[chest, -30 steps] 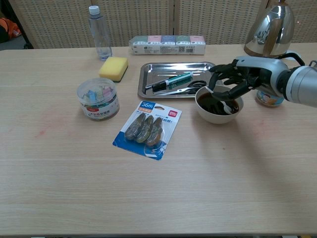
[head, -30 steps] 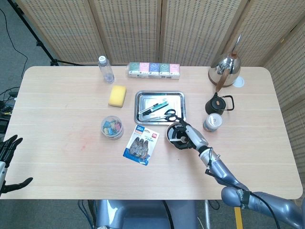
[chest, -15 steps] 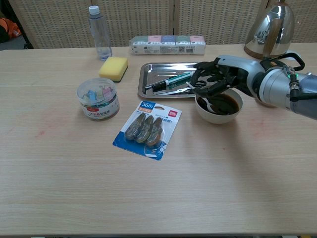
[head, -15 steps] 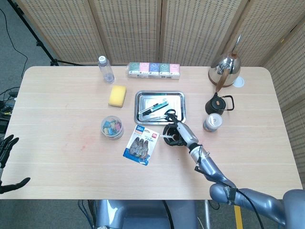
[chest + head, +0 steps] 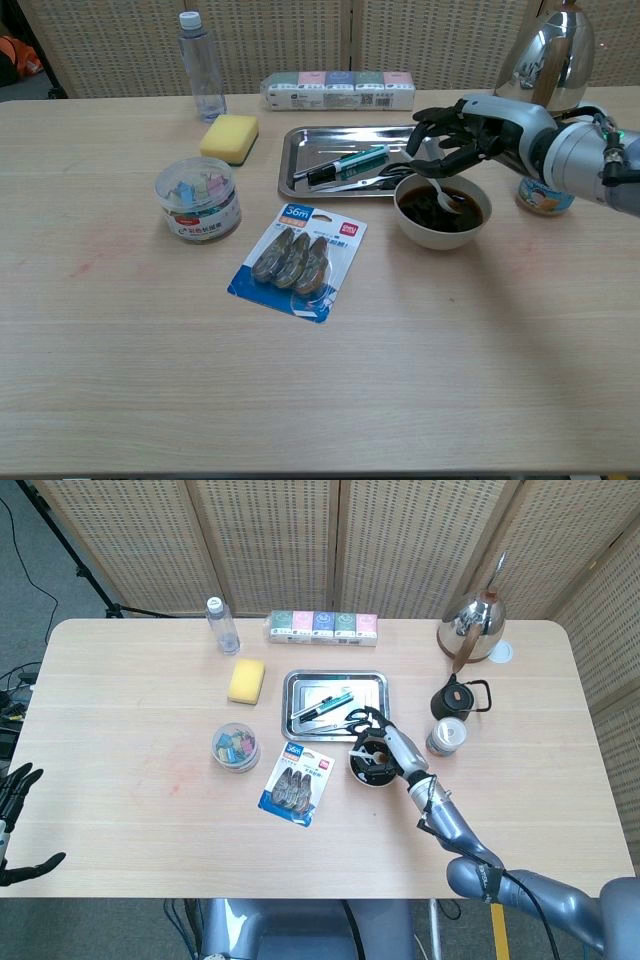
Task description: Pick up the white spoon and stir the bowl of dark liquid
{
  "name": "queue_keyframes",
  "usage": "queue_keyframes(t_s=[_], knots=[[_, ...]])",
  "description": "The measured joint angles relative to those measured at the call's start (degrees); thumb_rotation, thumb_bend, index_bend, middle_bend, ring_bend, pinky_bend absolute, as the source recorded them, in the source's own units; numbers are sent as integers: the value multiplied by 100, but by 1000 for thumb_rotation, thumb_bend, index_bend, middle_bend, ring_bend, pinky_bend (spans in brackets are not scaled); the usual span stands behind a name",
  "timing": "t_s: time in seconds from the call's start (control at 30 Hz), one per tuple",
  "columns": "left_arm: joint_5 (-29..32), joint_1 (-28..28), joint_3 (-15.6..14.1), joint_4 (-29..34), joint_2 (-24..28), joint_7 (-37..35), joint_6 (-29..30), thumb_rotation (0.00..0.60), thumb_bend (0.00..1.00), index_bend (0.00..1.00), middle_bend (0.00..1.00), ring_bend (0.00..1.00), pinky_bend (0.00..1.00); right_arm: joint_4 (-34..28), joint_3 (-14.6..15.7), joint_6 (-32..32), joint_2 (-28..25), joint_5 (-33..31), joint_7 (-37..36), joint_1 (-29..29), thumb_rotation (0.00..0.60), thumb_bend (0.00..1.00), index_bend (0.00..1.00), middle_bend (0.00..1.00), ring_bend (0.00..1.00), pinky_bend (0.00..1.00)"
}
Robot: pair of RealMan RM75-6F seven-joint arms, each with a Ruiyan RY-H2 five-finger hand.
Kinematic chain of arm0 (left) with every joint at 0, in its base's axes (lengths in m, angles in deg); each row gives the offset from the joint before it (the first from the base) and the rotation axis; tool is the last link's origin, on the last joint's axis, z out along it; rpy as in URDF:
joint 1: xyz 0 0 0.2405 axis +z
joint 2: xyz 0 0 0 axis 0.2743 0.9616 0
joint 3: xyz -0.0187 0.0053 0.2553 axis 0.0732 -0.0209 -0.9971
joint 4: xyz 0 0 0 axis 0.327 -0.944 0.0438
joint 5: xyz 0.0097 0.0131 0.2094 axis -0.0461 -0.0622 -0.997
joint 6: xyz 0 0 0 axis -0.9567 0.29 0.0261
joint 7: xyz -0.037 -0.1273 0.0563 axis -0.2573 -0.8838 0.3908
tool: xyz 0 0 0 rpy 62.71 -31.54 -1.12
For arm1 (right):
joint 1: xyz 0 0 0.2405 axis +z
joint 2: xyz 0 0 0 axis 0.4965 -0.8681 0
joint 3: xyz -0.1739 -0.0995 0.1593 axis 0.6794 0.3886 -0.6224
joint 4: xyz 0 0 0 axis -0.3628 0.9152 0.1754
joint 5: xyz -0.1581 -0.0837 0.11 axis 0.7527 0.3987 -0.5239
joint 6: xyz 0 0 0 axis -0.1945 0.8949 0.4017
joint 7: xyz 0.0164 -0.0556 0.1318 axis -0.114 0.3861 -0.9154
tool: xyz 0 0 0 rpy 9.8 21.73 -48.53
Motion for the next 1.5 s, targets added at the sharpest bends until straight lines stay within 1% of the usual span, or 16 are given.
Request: queue_keyframes(t_s=[0.17,0.37,0.5,0.7,0.8,0.93,1.07,1.27,1.4,1.5], knots=[[-68,16,-20,-11,6,-35,39,600,70,0,0,0,0,-276,126,0,-178,45,93,-85,600,466,627,0,0,0],[-85,28,-26,-44,31,-120,69,600,71,0,0,0,0,-424,155,1,-128,52,112,-81,600,466,631,0,0,0],[-56,27,-12,-55,40,-151,78,600,71,0,0,0,0,-264,101,76,64,113,97,-10,600,466,632,0,0,0],[-29,30,-5,-60,47,-169,85,600,71,0,0,0,0,205,-48,96,332,65,29,139,600,466,632,0,0,0],[0,19,1,-56,44,-154,57,600,71,0,0,0,0,349,-101,103,369,43,-17,167,600,466,632,0,0,0],[9,4,3,-39,34,-107,28,600,71,0,0,0,0,341,-106,116,265,55,-58,125,600,466,633,0,0,0],[-23,4,-8,-24,28,-88,28,600,71,0,0,0,0,133,1,217,19,248,-112,-38,600,466,635,0,0,0],[-64,-1,-23,-25,23,-73,16,600,71,0,0,0,0,-277,191,354,-326,566,-432,-309,600,466,635,0,0,0],[-99,-1,-36,-21,22,-65,15,600,71,0,0,0,0,-451,326,393,-376,743,-558,-383,600,466,635,0,0,0],[-114,6,-44,-23,29,-92,28,600,71,0,0,0,0,-450,364,370,-286,754,-573,-366,600,466,635,0,0,0]])
